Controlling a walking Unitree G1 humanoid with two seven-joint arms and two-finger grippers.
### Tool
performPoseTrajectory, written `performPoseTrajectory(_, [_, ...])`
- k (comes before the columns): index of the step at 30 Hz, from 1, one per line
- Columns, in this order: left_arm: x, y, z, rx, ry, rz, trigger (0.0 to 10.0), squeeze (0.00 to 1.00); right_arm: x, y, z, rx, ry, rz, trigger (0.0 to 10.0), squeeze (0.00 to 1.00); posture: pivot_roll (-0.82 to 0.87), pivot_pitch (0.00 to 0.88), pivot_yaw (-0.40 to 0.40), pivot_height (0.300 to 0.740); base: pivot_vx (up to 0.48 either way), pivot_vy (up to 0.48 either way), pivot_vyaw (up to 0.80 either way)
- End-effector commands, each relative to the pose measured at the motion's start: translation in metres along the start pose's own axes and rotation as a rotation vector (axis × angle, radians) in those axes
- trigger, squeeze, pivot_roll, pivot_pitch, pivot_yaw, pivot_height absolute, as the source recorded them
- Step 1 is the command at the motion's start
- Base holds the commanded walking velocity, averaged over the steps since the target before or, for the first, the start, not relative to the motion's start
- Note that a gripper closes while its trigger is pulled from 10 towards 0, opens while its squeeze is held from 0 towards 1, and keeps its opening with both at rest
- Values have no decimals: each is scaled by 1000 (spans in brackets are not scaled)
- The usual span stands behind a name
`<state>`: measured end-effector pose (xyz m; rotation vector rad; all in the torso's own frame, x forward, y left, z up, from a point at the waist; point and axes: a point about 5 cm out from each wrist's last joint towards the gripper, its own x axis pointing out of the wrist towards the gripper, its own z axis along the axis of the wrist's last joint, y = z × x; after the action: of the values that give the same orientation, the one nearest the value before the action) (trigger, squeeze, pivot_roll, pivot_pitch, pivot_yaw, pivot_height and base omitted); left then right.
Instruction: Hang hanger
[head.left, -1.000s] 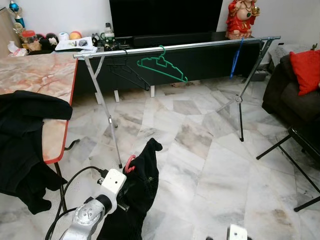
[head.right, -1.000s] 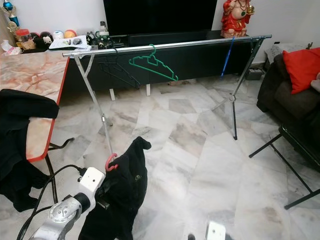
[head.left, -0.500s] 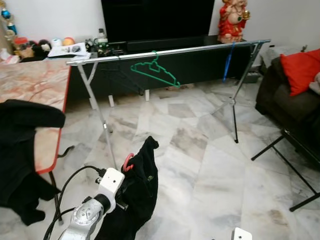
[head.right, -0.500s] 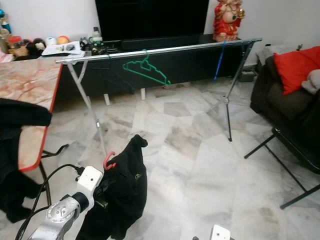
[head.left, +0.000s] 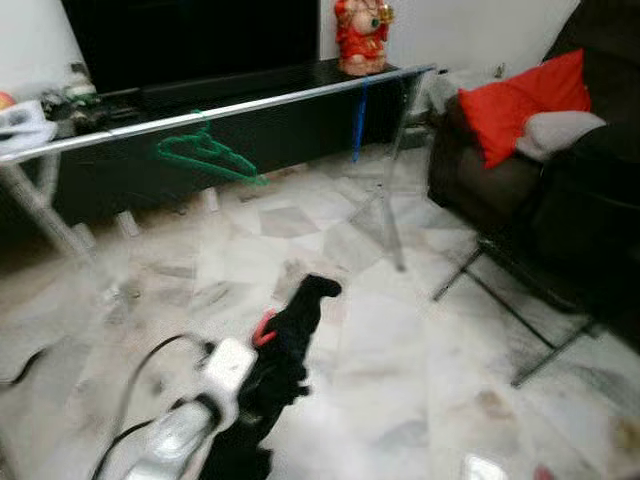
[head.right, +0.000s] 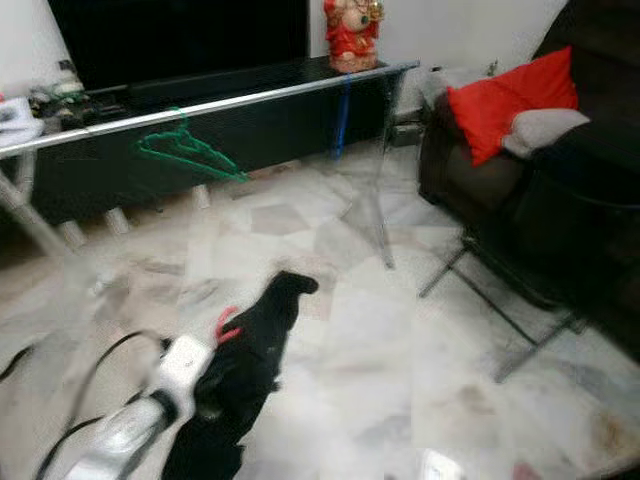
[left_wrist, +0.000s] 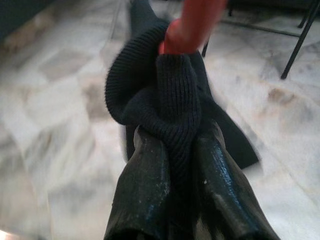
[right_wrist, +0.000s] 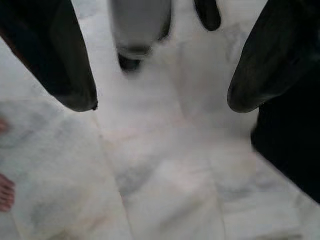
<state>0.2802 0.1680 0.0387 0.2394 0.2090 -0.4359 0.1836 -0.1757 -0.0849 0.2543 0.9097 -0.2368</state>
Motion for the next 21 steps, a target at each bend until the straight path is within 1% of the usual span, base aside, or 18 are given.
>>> performPoseTrajectory(1, [5, -7, 12, 16, -52, -24, 10000, 0, -2, -13, -4, -3, 19, -34, 10000, 0, 68, 0, 34, 740, 345, 0, 0])
performPoseTrajectory(5, [6, -5, 14, 15, -57, -23, 10000, 0, -1, -14, -3, -6, 11, -34, 10000, 0, 51, 0, 44, 740, 345, 0, 0])
performPoseTrajectory(7, [6, -4, 13, -3, -54, -3, 10000, 0, -1, -16, -2, -4, 4, -34, 10000, 0, 52, 0, 41, 740, 339, 0, 0])
performPoseTrajectory(9, [6, -4, 13, -2, -53, -3, 10000, 0, -1, -16, -1, -5, 6, -33, 10000, 0, 54, 0, 36, 740, 341, 0, 0])
performPoseTrajectory(12, [8, -3, 15, -3, -53, 3, 10000, 0, -1, -18, -1, -25, 11, -27, 10000, 0, 55, 11, 33, 740, 342, 0, 0])
performPoseTrajectory(14, [8, -1, 15, -26, -51, 26, 10000, 0, -1, -18, 1, -46, 2, -22, 10000, 0, 54, 15, 30, 740, 345, 0, 0])
performPoseTrajectory(19, [9, 0, 16, -20, -52, 25, 10000, 0, -1, -18, 2, -45, -1, -19, 10000, 0, 54, 29, 30, 740, 343, 0, 0])
performPoseTrajectory(21, [9, 0, 17, -20, -50, 26, 10000, 0, -1, -17, 2, -26, -5, -27, 10000, 0, 53, 37, 31, 740, 343, 0, 0])
